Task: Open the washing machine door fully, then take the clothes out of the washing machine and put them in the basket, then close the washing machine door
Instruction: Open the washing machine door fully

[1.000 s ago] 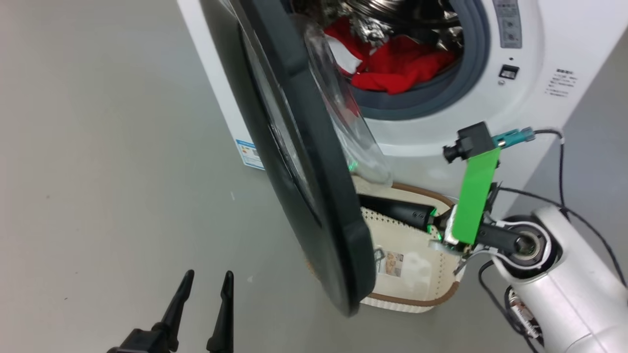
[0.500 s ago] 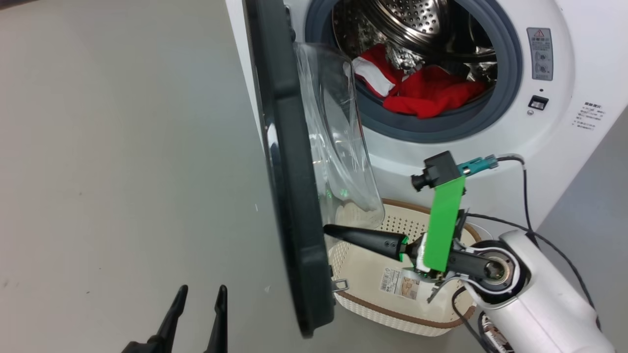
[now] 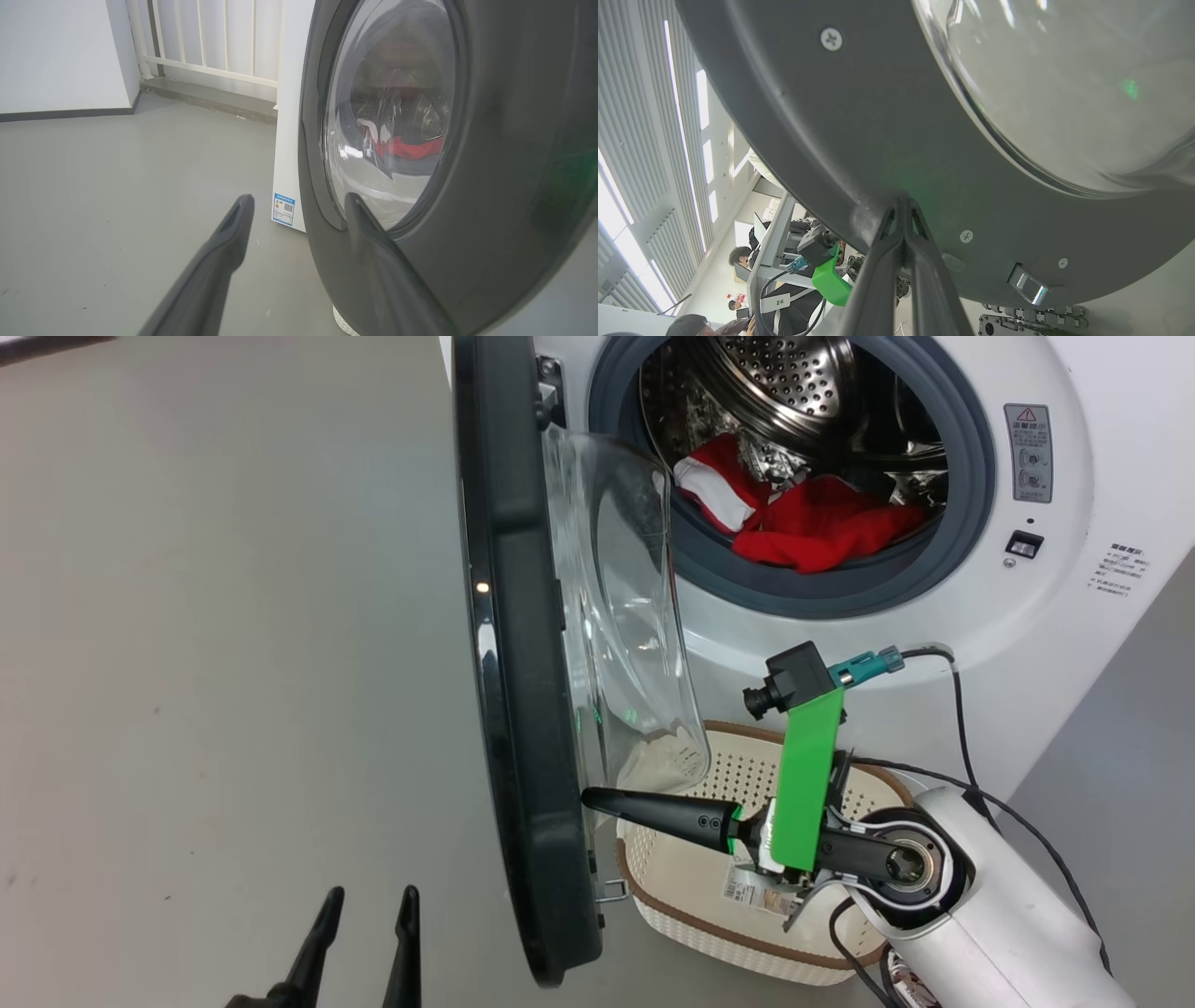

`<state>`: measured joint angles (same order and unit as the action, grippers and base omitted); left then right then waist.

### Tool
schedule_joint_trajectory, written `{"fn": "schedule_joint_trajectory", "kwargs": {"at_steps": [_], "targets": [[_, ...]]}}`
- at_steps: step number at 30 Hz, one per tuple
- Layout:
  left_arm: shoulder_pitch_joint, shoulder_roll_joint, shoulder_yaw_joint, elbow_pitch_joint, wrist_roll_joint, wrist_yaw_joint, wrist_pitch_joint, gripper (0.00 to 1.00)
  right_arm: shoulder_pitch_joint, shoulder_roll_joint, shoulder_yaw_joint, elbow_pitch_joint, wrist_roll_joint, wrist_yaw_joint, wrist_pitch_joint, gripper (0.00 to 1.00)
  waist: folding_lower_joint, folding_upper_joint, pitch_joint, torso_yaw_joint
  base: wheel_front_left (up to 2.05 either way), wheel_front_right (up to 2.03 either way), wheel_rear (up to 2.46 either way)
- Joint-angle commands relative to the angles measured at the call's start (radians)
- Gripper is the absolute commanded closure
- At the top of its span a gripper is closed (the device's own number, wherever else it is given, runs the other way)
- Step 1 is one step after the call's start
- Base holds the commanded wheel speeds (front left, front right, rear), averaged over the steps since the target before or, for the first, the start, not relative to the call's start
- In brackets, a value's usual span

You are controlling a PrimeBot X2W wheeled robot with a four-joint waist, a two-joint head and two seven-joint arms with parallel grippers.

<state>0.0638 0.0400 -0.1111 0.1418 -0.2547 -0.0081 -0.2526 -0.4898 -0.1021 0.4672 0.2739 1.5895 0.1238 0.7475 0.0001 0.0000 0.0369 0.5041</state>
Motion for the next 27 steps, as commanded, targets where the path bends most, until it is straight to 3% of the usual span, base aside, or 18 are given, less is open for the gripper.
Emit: {"fn": "schedule_joint_trajectory", "kwargs": {"at_steps": [1, 6, 7, 8, 9, 10, 11, 12, 27], "targets": [[-0.015, 0.01, 0.036, -0.028, 0.012, 0.0, -0.009, 0.0, 0.004, 0.028, 0.014, -0.029, -0.015, 0.007, -0.009, 1.0, 0.0, 0.0, -0.001, 0.0, 0.0, 0.0, 0.0], [-0.017, 0.01, 0.038, -0.028, 0.011, -0.001, -0.009, 0.0, 0.012, 0.03, 0.01, -0.026, -0.021, 0.007, -0.029, 1.0, 0.0, 0.0, 0.001, -0.001, 0.0, 0.0, 0.0], [-0.018, 0.01, 0.038, -0.028, 0.011, -0.002, -0.009, 0.0, 0.013, 0.029, 0.008, -0.025, -0.024, 0.007, -0.034, 0.94, 0.0, 0.0, 0.001, -0.002, 0.0, 0.0, 0.0], [-0.019, 0.01, 0.039, -0.027, 0.011, -0.002, -0.009, 0.0, 0.016, 0.027, 0.007, -0.025, -0.025, 0.007, -0.037, 0.65, 0.0, 0.0, 0.001, -0.002, 0.0, 0.0, 0.0], [-0.02, 0.01, 0.039, -0.026, 0.01, -0.002, -0.009, 0.0, 0.019, 0.023, 0.004, -0.024, -0.029, 0.007, -0.043, 0.56, 0.0, 0.0, 0.0, -0.003, 0.0, 0.0, 0.0], [-0.02, 0.01, 0.039, -0.026, 0.01, -0.002, -0.009, 0.0, 0.019, 0.023, 0.004, -0.024, -0.029, 0.007, -0.043, 0.56, 0.0, 0.0, 0.0, -0.003, 0.0, 0.0, 0.0], [-0.021, 0.01, 0.04, -0.025, 0.01, -0.003, -0.009, 0.0, 0.023, 0.017, 0.002, -0.024, -0.037, 0.007, -0.054, 0.42, 0.0, 0.0, -0.001, -0.004, 0.0, 0.0, 0.0], [-0.022, 0.01, 0.04, -0.023, 0.01, -0.004, -0.009, 0.0, 0.028, 0.012, -0.001, -0.023, -0.042, 0.007, -0.065, 0.03, 0.0, 0.0, -0.003, -0.005, 0.0, 0.0, 0.0], [-0.044, 0.01, 0.056, 0.004, 0.013, -0.022, -0.009, 0.0, 0.119, -0.112, 0.04, 0.009, -0.122, 0.007, -0.25, 0.0, 0.0, 0.0, -0.003, -0.059, 0.0, 0.0, 0.0]]}}
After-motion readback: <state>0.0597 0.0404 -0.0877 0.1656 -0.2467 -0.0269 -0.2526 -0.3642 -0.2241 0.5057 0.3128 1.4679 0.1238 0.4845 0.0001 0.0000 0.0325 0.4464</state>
